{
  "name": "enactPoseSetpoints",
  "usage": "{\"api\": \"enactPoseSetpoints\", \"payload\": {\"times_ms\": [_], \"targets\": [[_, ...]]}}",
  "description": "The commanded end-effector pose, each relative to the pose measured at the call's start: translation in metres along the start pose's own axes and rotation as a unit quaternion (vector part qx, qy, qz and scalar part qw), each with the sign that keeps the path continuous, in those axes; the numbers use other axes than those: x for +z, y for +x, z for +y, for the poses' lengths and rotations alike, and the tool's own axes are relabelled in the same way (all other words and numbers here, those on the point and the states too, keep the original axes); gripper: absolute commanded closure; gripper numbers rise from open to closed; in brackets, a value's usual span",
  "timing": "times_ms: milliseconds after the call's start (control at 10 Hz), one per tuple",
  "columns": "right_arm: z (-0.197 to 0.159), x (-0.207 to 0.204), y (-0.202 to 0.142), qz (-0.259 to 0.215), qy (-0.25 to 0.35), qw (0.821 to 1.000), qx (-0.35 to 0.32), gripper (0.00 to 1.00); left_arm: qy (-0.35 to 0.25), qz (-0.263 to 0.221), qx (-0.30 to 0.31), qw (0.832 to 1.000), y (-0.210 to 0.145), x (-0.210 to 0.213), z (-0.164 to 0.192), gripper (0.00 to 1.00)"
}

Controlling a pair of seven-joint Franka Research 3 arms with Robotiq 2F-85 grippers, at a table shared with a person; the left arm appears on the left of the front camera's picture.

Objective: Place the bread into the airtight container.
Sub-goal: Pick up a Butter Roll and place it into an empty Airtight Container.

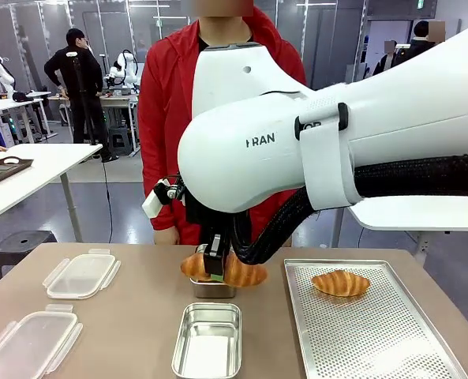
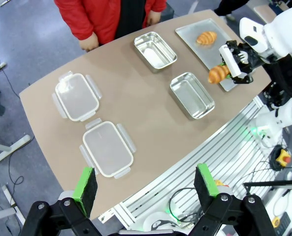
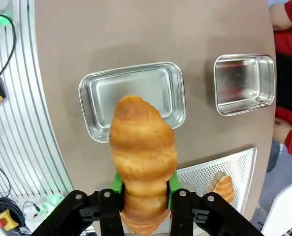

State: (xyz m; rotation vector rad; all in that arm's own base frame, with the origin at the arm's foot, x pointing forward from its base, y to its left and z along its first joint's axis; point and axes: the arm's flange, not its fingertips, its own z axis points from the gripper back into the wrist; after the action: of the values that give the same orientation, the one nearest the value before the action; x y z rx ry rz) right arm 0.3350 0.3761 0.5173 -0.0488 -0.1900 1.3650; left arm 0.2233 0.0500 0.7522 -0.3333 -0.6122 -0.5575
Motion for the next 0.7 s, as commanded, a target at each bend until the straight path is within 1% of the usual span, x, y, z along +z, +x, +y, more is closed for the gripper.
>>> {"api": "enactPoseSetpoints", "payload": {"times_ms": [0,100,200,300,400,500,600], "targets": [[0.002,0.000,-0.001,0.000,-0.001,1.000,0.005,0.63,-0.005,-0.001,-0.005,1.000,0.003,0.002,-0.001,0.00],[0.000,0.000,0.000,0.000,0.000,1.000,0.000,0.63,-0.005,-0.001,-0.005,1.000,0.003,0.002,-0.001,0.00],[-0.006,-0.018,0.005,0.006,0.043,0.998,-0.044,0.63,-0.005,-0.001,-0.005,1.000,0.003,0.002,-0.001,0.00],[-0.009,-0.040,0.011,0.025,0.045,0.994,-0.101,0.63,-0.005,-0.001,-0.005,1.000,0.003,0.002,-0.001,0.00],[-0.015,-0.046,0.011,0.019,0.067,0.986,-0.150,0.63,-0.005,-0.001,-0.005,1.000,0.003,0.002,-0.001,0.00],[-0.016,-0.052,0.009,0.032,0.078,0.974,-0.210,0.63,-0.005,-0.001,-0.005,1.000,0.003,0.002,-0.001,0.00],[-0.019,-0.058,0.009,0.046,0.072,0.957,-0.276,0.63,-0.005,-0.001,-0.005,1.000,0.003,0.002,-0.001,0.00]]}}
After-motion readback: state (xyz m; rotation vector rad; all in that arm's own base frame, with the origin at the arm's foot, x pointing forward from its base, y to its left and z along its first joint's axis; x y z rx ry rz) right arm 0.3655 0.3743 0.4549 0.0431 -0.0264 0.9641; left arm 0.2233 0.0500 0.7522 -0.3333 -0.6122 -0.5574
